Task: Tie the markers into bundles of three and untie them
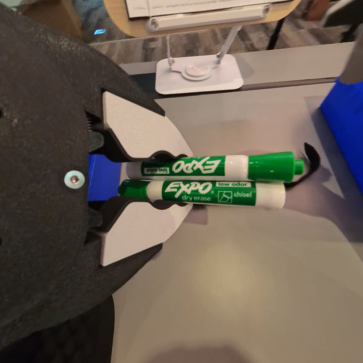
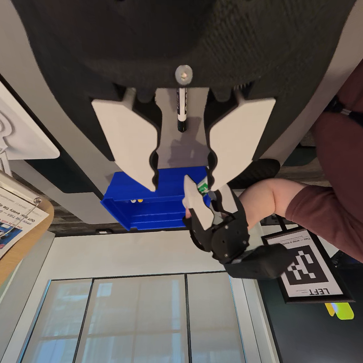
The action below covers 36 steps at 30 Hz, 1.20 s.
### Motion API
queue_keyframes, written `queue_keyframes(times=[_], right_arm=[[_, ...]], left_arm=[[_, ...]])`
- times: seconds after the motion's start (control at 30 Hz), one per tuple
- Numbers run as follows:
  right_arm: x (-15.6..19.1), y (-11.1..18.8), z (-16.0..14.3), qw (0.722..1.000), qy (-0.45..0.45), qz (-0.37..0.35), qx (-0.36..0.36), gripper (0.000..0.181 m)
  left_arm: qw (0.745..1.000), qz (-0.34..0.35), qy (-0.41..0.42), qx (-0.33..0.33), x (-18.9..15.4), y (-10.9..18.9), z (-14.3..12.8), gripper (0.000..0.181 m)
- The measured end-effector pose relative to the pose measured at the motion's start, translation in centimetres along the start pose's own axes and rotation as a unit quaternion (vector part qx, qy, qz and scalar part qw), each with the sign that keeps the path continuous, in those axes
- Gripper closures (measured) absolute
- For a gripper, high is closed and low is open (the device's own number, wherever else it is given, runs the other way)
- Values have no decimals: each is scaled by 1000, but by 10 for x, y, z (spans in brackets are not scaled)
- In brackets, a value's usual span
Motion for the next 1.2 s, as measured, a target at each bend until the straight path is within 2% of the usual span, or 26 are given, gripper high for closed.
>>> queue_keyframes(times=[0.13, 0.37, 0.6, 0.7, 0.8, 0.9, 1.0, 1.1, 1.2], right_arm=[[0, 0, -6, 1000, -2, 0, 17, 134], [-1, -1, -13, 999, 1, 0, 42, 135], [0, -4, -19, 998, -1, 6, 62, 135], [11, -9, -23, 994, -57, 43, 78, 135], [23, -22, -39, 975, -164, 89, 118, 135], [17, -36, -85, 951, -222, 59, 209, 135], [22, -39, -126, 906, -297, 80, 290, 160], [23, -41, -135, 880, -366, 96, 288, 161], [26, -36, -135, 877, -364, 99, 297, 161]], left_arm=[[999, 7, -43, -7, -8, 7, 10, 144], [999, -2, -36, -32, -10, 9, 21, 144], [1000, -1, -10, -22, -5, 7, 14, 143], [1000, -1, 2, 1, -3, 2, 4, 144], [998, -12, 32, 43, -2, -12, -11, 144], [994, -53, 50, 85, -15, -35, -22, 144], [990, -57, 49, 122, -18, -52, -34, 144], [988, -80, 65, 118, -24, -57, -35, 143], [985, -94, 105, 96, -31, -58, -27, 143]])
Point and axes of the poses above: each gripper's, where its closed fingertips meet, y back along the fingers, z out of its top, x = y × z across the jaws, the point moved 1 cm from there along y, back along the fingers, and after that the axes turned 3 degrees about -x, right-handed, at the moved point
